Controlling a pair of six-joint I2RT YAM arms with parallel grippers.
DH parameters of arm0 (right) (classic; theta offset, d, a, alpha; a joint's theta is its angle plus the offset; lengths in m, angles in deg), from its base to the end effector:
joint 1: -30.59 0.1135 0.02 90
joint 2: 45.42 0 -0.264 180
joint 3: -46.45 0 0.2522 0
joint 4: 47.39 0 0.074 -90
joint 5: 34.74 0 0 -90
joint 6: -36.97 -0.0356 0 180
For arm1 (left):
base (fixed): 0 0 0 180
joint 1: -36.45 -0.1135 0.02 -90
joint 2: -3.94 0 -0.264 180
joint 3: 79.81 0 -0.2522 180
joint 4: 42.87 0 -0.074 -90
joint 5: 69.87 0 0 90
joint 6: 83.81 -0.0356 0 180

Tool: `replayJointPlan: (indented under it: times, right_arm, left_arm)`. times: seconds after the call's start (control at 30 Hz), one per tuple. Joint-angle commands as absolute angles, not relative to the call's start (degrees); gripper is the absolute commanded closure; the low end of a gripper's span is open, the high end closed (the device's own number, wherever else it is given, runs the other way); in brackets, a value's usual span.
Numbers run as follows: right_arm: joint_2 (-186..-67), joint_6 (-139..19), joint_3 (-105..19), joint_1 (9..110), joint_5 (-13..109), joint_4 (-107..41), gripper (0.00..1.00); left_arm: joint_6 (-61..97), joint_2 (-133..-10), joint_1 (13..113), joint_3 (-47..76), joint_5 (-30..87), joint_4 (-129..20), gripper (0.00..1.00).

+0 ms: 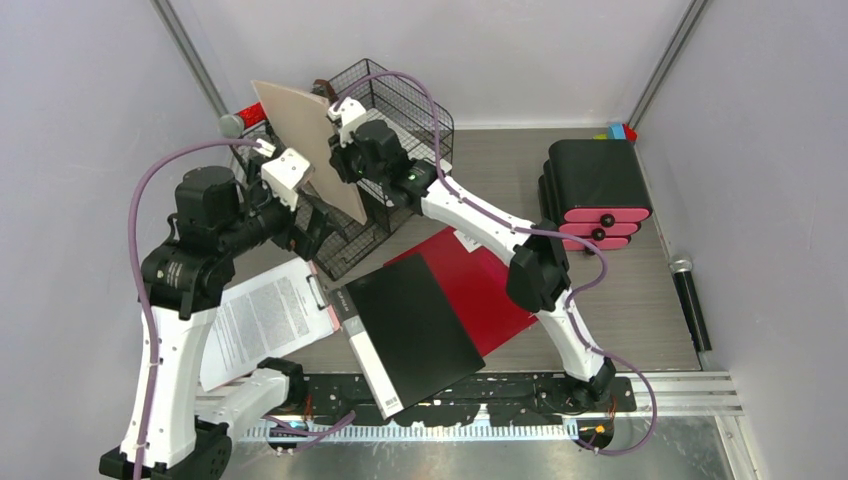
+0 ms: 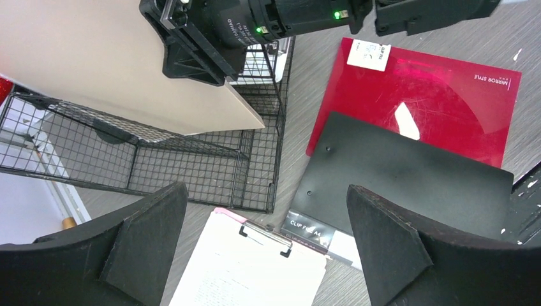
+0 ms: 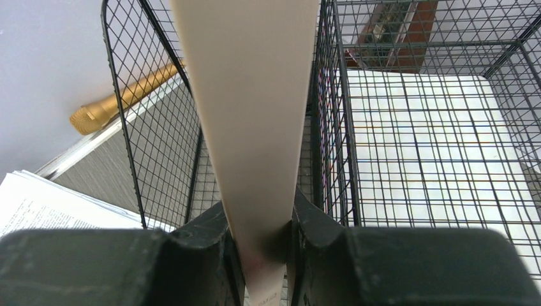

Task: Organize the desk
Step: Place the folder in the storage box.

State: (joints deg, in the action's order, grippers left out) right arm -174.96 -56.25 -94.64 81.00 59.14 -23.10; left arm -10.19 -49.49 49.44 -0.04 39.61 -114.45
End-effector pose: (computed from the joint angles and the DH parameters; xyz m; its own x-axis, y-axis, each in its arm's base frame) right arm 0.3473 0.4161 0.3434 -0.1811 -0.1311 -0.9747 -0.7178 0.6952 0.0399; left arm 0.1269 -0.0415 0.4643 -0.2489 0.3303 -0.9105 0.6015 0.7895 0.1219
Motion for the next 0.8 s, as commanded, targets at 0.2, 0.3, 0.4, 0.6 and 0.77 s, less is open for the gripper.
replayJointPlan:
  times: [0.2,0.3,0.4,0.6,0.77]
  right_arm:
    - [-166.1,-55.5,-93.7,82.2,63.2,-33.0,1.00]
    - [-167.2,-54.1,-94.7,82.2,63.0,-37.8,1.00]
    - [-168.7,-53.4,-95.2,82.3,62.5,-41.7,1.00]
    - [-172.2,-51.4,-95.0,82.9,62.4,-48.2,1.00]
    - [-173.8,-50.1,-91.8,83.1,63.6,-52.2,1.00]
  left_arm:
    - [-7.9,-51.1,49.1,-0.5,40.4,-108.6,0.00]
    - [-7.6,-51.4,49.1,-1.5,40.5,-108.7,0.00]
    - [-7.7,-51.3,49.1,-1.9,40.5,-108.4,0.00]
    - [-8.1,-51.1,49.1,-2.1,40.4,-108.2,0.00]
    - [-8.4,-50.9,49.1,-1.6,40.7,-107.8,0.00]
